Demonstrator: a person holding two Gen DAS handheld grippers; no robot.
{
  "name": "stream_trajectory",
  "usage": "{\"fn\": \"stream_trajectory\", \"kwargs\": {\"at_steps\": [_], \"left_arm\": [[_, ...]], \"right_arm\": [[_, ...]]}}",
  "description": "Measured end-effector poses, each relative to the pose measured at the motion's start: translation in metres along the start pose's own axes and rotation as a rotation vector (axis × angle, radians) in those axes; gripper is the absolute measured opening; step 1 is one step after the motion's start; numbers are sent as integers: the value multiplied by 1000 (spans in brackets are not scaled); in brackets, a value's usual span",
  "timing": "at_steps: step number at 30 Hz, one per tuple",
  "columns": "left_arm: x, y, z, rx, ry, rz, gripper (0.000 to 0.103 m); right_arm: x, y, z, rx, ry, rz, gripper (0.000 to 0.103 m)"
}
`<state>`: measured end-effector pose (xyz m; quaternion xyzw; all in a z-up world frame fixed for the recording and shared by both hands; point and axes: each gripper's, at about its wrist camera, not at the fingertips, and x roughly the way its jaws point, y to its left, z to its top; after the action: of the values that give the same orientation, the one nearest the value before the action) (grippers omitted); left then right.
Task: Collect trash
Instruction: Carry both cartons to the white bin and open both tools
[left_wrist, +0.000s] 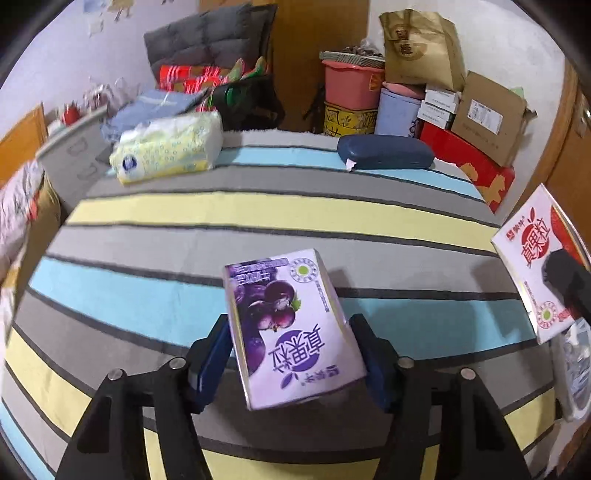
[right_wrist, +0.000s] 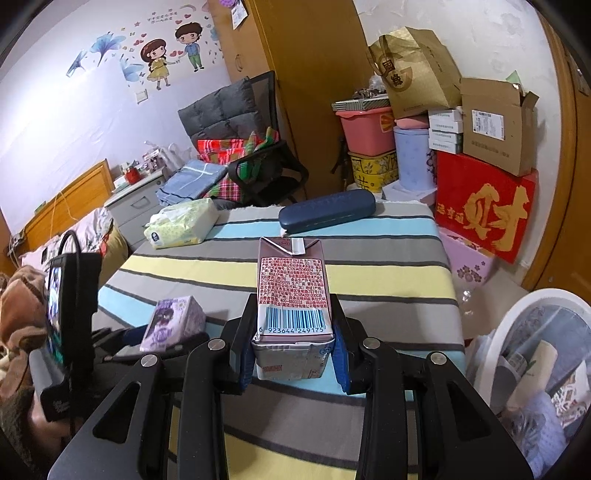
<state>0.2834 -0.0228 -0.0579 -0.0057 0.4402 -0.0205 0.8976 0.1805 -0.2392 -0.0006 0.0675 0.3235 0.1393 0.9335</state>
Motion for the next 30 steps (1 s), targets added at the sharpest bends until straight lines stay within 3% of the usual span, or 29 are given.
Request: {"fn": "stream_trajectory", "kwargs": {"at_steps": [6,21,30], "left_arm": [[-11,-8,-5,22,-11,-36,58],[-84,-34,-19,77,-124,-110,58],[-130,-79,-28,162,-201,-186,58]], "right_arm": [[-8,0,-2,-1,-7,-12,35],[-45,0,-10,25,-65,-47,35],[-82,-23,-17,58,-118,-114,35]]}}
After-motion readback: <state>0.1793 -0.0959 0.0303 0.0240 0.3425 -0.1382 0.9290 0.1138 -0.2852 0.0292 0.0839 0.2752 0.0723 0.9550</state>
